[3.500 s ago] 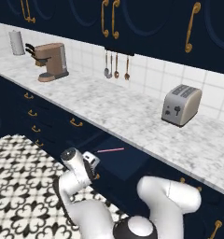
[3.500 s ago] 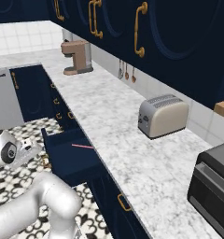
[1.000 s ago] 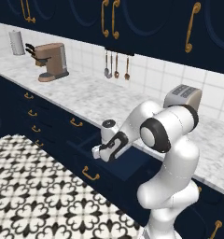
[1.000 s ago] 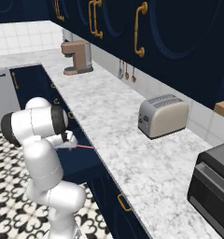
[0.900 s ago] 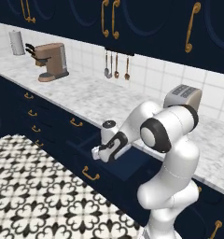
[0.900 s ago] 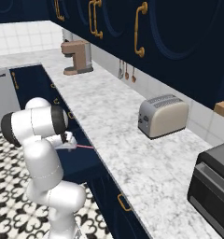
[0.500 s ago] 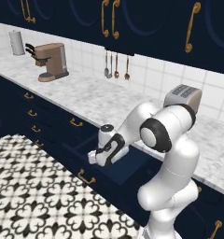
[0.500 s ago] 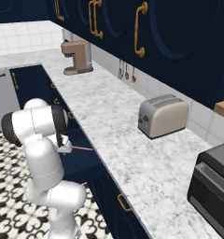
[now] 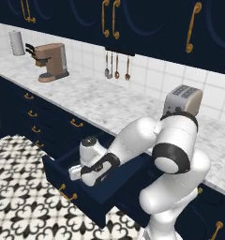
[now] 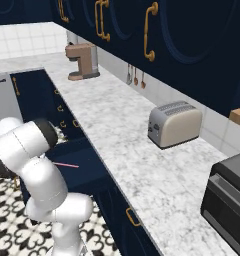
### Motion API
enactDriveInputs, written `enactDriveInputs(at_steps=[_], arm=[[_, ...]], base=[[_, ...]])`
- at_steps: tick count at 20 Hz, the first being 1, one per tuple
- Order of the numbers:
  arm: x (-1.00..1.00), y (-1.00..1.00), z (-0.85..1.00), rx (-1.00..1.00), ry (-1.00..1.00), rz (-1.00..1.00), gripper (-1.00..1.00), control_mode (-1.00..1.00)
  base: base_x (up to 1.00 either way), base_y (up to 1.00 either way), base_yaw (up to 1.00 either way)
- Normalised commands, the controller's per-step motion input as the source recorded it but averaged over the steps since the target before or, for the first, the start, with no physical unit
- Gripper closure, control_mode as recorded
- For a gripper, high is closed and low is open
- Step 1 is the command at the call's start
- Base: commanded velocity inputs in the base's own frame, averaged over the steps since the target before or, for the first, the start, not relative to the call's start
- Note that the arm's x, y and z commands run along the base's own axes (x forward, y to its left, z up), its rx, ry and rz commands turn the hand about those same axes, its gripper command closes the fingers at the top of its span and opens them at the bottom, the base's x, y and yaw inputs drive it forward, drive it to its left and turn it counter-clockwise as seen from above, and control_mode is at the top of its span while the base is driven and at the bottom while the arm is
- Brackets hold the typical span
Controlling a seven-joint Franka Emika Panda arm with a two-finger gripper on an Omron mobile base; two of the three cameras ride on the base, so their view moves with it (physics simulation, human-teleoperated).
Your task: Take a straw from the drawer in front and place it inside the glass cup on the dining counter.
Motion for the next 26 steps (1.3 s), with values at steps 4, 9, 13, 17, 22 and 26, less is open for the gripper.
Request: enactDriveInputs(at_steps=[4, 9, 13, 17, 22, 26], arm=[[0.31, 0.06, 0.98, 0.01, -0.01, 0.01, -1.0, -1.0], [0.83, -0.19, 0.51, -0.01, 0.0, 0.01, -1.0, -1.0], [0.57, -0.05, -0.29, -0.1, -0.01, 0.09, -1.0, -1.0], [0.22, -0.01, -0.57, -0.09, -0.05, 0.11, -1.0, -1.0], [0.3, -0.01, -0.52, 0.0, -0.02, 0.1, -1.0, -1.0], [0.37, 0.0, -0.43, 0.0, 0.0, 0.11, -1.0, -1.0]], base=[[0.0, 0.0, 0.0], [0.0, 0.0, 0.0], [0.0, 0.0, 0.0], [0.0, 0.0, 0.0], [0.0, 0.0, 0.0], [0.0, 0.0, 0.0]])
